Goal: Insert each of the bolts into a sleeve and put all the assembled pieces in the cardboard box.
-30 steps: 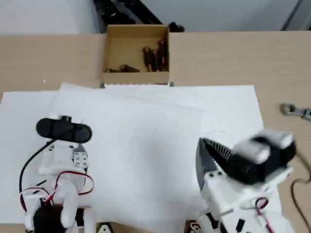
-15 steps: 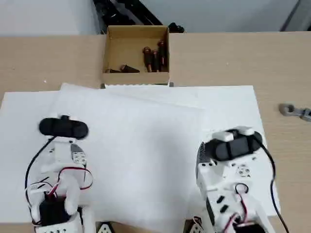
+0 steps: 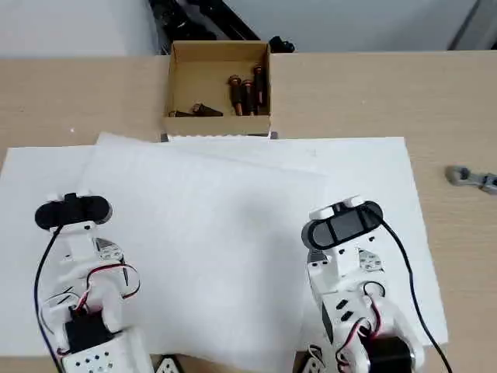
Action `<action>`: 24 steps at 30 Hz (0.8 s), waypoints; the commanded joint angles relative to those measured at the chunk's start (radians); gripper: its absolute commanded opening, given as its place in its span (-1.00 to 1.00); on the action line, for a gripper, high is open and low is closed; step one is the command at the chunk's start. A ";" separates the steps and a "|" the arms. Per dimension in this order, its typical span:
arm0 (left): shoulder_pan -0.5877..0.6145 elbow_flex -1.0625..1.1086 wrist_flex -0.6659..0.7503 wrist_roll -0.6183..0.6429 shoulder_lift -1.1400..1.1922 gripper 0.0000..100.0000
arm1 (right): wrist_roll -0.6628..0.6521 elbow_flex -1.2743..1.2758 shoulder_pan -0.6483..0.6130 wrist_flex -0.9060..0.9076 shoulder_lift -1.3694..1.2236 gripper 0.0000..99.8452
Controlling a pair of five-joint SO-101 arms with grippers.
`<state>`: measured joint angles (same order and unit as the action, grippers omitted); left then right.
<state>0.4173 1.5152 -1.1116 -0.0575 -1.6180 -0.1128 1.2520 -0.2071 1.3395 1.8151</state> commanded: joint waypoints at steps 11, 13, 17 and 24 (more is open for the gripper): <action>-0.003 0.044 0.023 0.005 -0.009 -0.98 | -0.005 0.259 0.196 -0.125 0.002 -0.98; -0.003 0.044 0.023 0.003 -0.009 -0.98 | -0.005 0.293 0.196 -0.125 0.002 -0.98; -0.003 0.044 0.023 0.002 -0.009 -0.98 | 0.032 0.350 0.197 -0.134 0.002 -0.98; 0.002 0.044 0.023 0.005 -0.009 -0.98 | 0.129 0.358 0.197 -0.166 0.002 -0.98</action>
<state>0.4173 1.5643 -1.1116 -0.0575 -1.6164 -0.0054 1.6126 -0.0184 1.1922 1.8090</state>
